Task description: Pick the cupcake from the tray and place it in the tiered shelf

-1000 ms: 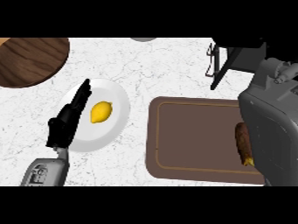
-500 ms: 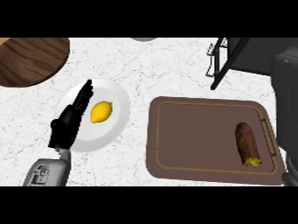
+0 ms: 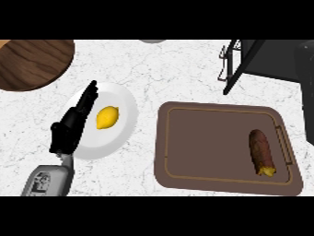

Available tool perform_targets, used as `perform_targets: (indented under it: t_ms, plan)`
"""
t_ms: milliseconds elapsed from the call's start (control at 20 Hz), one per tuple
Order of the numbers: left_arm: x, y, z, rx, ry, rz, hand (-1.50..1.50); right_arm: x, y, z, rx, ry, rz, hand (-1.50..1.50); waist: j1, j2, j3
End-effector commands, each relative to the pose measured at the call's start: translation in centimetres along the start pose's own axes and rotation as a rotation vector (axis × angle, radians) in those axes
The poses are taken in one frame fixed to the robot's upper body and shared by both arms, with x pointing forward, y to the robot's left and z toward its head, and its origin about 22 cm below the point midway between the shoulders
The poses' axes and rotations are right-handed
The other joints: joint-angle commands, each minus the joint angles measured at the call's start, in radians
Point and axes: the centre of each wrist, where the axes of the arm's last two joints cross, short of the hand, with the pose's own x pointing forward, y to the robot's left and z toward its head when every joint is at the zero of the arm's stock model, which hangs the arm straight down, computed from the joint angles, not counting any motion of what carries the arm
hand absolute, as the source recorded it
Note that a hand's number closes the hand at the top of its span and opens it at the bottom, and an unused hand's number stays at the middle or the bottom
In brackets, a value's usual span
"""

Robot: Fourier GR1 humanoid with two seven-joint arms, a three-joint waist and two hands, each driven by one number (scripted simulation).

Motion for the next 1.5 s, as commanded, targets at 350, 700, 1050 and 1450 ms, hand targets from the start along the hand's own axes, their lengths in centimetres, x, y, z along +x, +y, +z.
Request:
perform_targets:
  t_ms: [350, 700, 1050, 1450]
  plan:
    - [0.3, -0.3, -1.3, -0.006, -0.005, 0.005, 0.0, -2.3, 3.8, -2.5, -0.09, 0.033, -0.28, 1.5, 0.01, 0.009, 0.002]
    - [-0.4, 0.3, 1.0, 0.002, 0.005, -0.011, 0.0, -5.4, 6.7, -3.2, -0.077, 0.032, -0.329, 1.5, 0.006, 0.0, 0.0]
    - [-0.4, -0.3, 0.7, -0.012, 0.02, 0.011, 0.0, -6.6, 7.6, -5.4, -0.076, 0.025, -0.317, 1.5, 0.01, 0.002, 0.0]
    - [-0.5, 1.4, 0.2, 0.0, 0.008, -0.005, 0.0, -10.1, 7.7, -5.5, -0.139, 0.224, -0.05, -1.5, -0.003, -0.001, 0.0]
